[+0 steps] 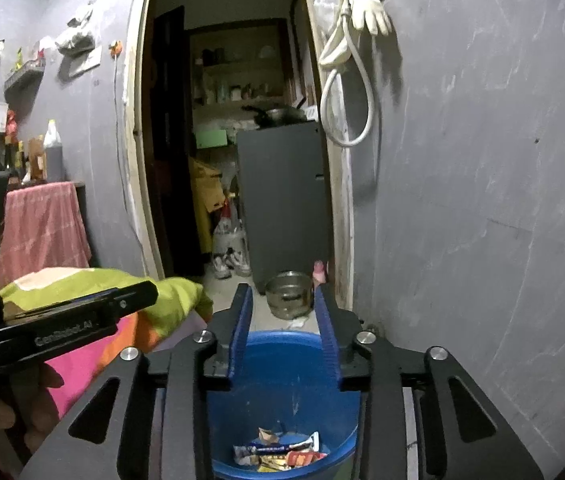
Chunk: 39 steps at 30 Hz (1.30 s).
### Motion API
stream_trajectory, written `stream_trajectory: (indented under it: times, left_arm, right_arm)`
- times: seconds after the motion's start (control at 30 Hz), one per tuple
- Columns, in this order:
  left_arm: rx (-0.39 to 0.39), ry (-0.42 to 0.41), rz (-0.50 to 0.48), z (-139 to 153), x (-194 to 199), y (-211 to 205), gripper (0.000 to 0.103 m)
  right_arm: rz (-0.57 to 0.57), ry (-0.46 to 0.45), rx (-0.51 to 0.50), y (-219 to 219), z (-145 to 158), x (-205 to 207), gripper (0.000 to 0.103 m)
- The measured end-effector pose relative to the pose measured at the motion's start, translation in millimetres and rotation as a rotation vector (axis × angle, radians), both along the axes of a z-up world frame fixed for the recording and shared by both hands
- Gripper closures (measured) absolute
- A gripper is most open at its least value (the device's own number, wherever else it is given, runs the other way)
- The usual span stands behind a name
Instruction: Collect trash
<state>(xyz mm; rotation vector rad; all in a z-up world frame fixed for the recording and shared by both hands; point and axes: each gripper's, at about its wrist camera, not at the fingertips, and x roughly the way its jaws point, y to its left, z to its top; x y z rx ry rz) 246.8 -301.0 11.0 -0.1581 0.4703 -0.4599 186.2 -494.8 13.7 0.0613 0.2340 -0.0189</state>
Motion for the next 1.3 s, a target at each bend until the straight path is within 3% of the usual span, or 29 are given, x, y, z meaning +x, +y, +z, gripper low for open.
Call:
stream_trajectory:
  times: [0.13, 0.37, 0.43, 0.5, 0.6, 0.77, 0.87, 1.3]
  left_arm:
    - [-0.024, -0.052, 0.017, 17.8, -12.0, 13.7, 0.039]
    - [-0.038, -0.123, 0.017, 44.2, -34.3, 35.2, 0.024]
    - [-0.054, -0.13, 0.017, 50.3, -41.0, 46.1, 0.017]
    - [-0.055, -0.135, 0.026, 55.8, -46.1, 53.8, 0.016]
    - [-0.056, -0.137, 0.027, 61.6, -54.7, 67.8, 0.007]
    - [-0.046, -0.147, 0.025, 68.3, -72.6, 89.3, 0.006]
    - [-0.04, -0.146, 0.026, 68.7, -85.1, 98.5, 0.004]
    - [-0.058, -0.164, 0.033, 66.3, -135.8, 132.6, 0.002]
  right_arm:
    - [-0.005, -0.041, -0.016, 5.9, 14.8, -11.9, 0.057]
    - [-0.011, -0.091, -0.03, 19.3, 42.6, -33.0, 0.045]
    - [-0.01, -0.102, -0.026, 23.4, 48.2, -38.6, 0.031]
    - [-0.01, -0.115, -0.022, 27.3, 53.4, -46.5, 0.028]
    - [-0.008, -0.121, -0.016, 34.6, 60.3, -55.8, 0.022]
    - [0.003, -0.127, -0.016, 47.4, 65.6, -71.8, 0.013]
    - [0.013, -0.139, 0.007, 54.0, 68.2, -83.6, 0.0]
    - [0.015, -0.176, 0.011, 80.0, 69.9, -132.3, 0.0]
